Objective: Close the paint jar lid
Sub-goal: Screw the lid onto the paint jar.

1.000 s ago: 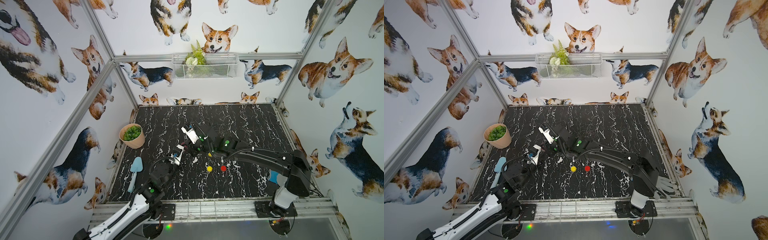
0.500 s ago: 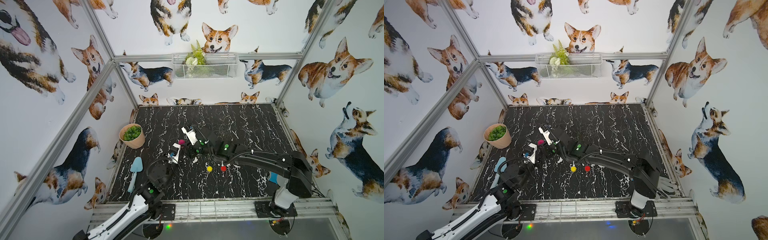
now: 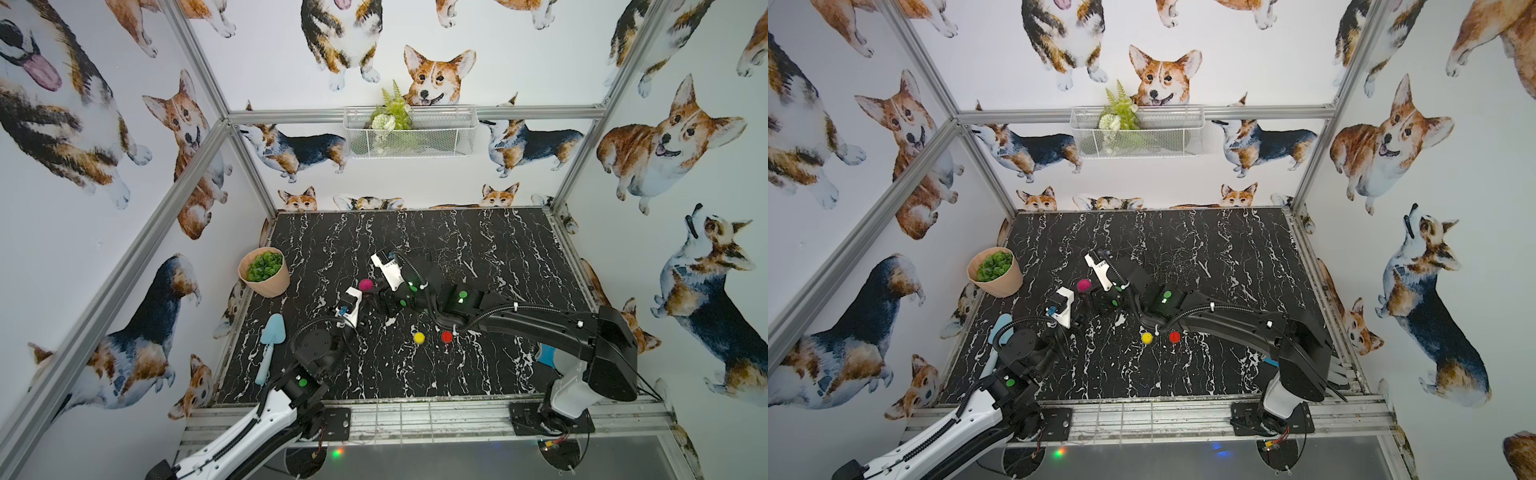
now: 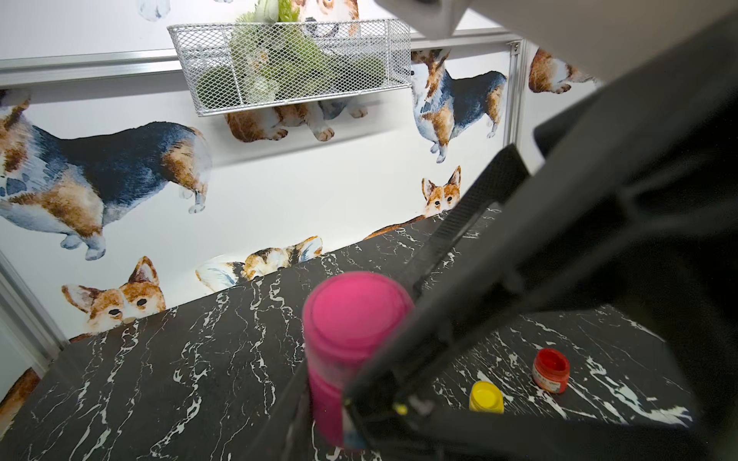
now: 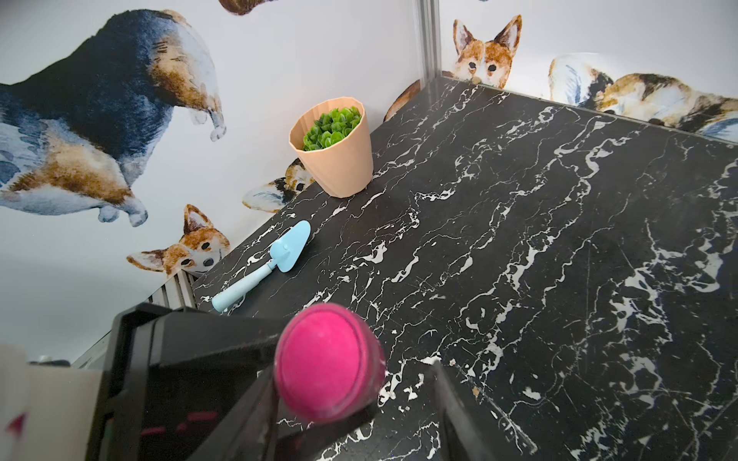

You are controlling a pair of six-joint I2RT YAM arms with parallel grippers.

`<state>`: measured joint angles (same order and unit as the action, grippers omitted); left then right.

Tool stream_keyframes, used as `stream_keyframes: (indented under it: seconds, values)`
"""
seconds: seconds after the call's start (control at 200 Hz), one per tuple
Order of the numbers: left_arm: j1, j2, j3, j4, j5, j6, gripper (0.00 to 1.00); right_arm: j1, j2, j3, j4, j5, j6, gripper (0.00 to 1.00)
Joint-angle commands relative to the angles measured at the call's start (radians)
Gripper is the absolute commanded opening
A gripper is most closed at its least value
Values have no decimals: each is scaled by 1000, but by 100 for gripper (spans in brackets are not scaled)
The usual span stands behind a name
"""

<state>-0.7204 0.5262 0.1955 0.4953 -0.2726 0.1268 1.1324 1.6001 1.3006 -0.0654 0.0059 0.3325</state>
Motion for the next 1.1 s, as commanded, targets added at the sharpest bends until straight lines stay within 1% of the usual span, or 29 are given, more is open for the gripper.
stream_keyframes:
  seconds: [0.0,0.055,0.105,0.215,0.305,0.426,0.476,0.486,0.506,0.586,0.696,0.786,0.851,1.036,1.096]
  values:
    - [1,-9,9,165,-28,-11,35,4,-21,-23,-128,-83,-63,71]
    - [1,-12,12,149,-26,-9,35,4,-45,-38,-130,-91,-80,75]
    - [1,-18,16,135,-17,-6,35,5,-70,-49,-144,-89,-101,76]
    - [1,-32,35,72,13,2,35,2,-137,-80,-165,-98,-166,76]
    - [1,-46,47,21,53,0,36,-14,-184,-92,-182,-143,-232,75]
    - [2,-54,69,-58,136,-19,36,-42,-220,-70,-207,-182,-303,67]
    - [2,-52,78,-87,176,-29,36,-48,-226,-49,-217,-173,-326,64]
    - [1,-52,80,-91,182,-33,36,-49,-227,-46,-218,-170,-328,61]
    - [1,-51,81,-97,194,-39,36,-50,-229,-37,-220,-167,-334,59]
    - [2,-48,82,-118,238,-58,36,-53,-232,-9,-223,-162,-365,57]
    - [2,-45,78,-122,300,-79,36,-57,-212,29,-238,-212,-416,54]
    - [3,-38,87,-136,353,-85,36,-56,-209,29,-212,-250,-422,51]
    - [2,-37,88,-138,365,-91,36,-56,-207,25,-197,-277,-428,50]
    - [2,-37,87,-136,378,-87,36,-57,-174,42,-212,-284,-430,45]
    - [1,-36,87,-133,380,-86,36,-56,-168,44,-211,-281,-429,45]
